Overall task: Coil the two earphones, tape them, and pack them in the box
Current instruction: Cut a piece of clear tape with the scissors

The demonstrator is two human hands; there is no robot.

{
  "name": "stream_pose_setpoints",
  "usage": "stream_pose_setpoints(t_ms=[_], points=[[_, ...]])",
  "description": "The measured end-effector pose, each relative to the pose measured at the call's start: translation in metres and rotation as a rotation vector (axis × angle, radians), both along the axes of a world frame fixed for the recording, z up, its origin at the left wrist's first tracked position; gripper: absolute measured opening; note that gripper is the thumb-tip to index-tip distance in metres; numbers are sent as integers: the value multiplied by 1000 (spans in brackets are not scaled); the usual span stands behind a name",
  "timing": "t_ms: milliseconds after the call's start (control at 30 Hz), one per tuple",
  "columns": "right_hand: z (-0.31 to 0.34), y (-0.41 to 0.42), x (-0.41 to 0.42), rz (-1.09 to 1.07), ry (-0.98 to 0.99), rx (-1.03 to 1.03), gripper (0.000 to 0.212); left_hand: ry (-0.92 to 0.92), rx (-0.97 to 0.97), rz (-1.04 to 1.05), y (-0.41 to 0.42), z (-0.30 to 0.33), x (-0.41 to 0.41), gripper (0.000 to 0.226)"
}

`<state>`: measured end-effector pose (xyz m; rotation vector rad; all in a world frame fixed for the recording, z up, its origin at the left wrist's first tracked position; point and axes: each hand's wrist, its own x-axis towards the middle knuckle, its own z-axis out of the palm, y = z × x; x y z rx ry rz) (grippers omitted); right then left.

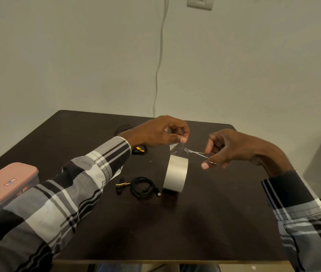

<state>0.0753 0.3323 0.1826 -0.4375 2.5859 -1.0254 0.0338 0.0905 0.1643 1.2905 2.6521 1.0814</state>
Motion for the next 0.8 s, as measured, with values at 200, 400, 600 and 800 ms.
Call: stream_pose_setpoints(t_ms=[200, 400, 600, 800], points=[[0, -5, -1, 11, -1, 5, 41, 11, -16, 8, 1, -2, -1, 7], [2, -6, -3, 16, -3, 3, 40, 5, -20, 6, 2, -2, -2, 6], [0, -9, -7, 16, 11, -11, 35, 26, -32, 2, 4, -3, -2, 2], [-3, -7, -6, 30, -12, -1, 42, 4, 3, 10, 1, -3, -2, 8]])
